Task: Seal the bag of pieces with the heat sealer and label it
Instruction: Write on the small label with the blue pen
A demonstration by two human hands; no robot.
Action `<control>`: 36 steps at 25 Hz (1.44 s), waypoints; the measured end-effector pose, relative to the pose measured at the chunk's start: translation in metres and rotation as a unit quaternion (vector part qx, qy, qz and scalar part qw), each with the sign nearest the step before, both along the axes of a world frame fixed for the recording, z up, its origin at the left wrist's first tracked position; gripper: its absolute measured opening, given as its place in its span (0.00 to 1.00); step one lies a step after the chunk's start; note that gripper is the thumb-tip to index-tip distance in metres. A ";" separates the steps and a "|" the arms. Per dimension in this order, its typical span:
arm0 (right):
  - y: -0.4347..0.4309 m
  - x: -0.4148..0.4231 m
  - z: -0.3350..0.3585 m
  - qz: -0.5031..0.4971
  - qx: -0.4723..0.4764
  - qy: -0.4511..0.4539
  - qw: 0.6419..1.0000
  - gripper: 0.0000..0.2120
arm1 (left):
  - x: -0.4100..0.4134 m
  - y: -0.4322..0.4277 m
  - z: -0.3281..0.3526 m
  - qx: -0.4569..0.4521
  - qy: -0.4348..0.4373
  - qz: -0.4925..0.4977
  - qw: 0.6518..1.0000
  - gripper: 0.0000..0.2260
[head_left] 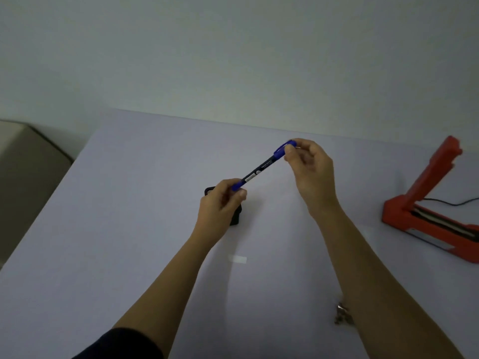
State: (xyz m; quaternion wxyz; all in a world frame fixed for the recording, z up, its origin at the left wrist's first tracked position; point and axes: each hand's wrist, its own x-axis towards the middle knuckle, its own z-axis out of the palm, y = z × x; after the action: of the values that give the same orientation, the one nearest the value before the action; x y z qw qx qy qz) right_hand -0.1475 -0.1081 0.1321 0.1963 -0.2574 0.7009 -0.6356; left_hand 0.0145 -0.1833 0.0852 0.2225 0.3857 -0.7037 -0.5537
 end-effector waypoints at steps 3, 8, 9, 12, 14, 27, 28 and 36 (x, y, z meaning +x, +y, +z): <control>0.024 0.010 -0.001 -0.001 -0.048 -0.128 0.991 0.01 | -0.002 0.010 0.015 -0.075 0.019 -0.030 0.997 0.06; 0.049 0.042 -0.011 0.052 -0.031 -0.123 0.991 0.11 | -0.002 0.025 0.033 -0.047 0.039 -0.145 0.988 0.08; 0.051 0.048 -0.010 0.041 -0.032 -0.118 0.992 0.13 | -0.002 0.030 0.036 0.039 0.082 -0.115 0.989 0.07; 0.053 0.064 -0.006 0.023 -0.035 -0.080 0.996 0.12 | -0.005 0.046 0.039 0.150 0.146 -0.068 0.976 0.08; 0.056 0.072 -0.007 0.002 -0.028 -0.029 0.999 0.12 | -0.007 0.053 0.036 0.174 0.158 -0.058 0.970 0.10; 0.073 0.118 -0.027 -0.037 -0.080 0.111 0.990 0.13 | 0.017 0.043 0.023 0.360 0.148 0.102 0.915 0.14; 0.078 0.117 -0.024 -0.048 -0.120 0.124 0.984 0.12 | 0.029 0.027 0.018 0.378 0.162 0.176 0.894 0.12; 0.090 0.109 -0.050 -0.014 -0.052 -0.075 0.996 0.14 | 0.104 0.002 -0.072 -0.083 -0.279 0.008 0.957 0.07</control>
State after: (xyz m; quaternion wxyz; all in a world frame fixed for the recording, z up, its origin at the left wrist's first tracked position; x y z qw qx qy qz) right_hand -0.0382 -0.0183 0.0818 0.2253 -0.2090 0.6541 -0.6912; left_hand 0.1189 -0.1808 0.0128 0.0529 0.5104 -0.7780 -0.3625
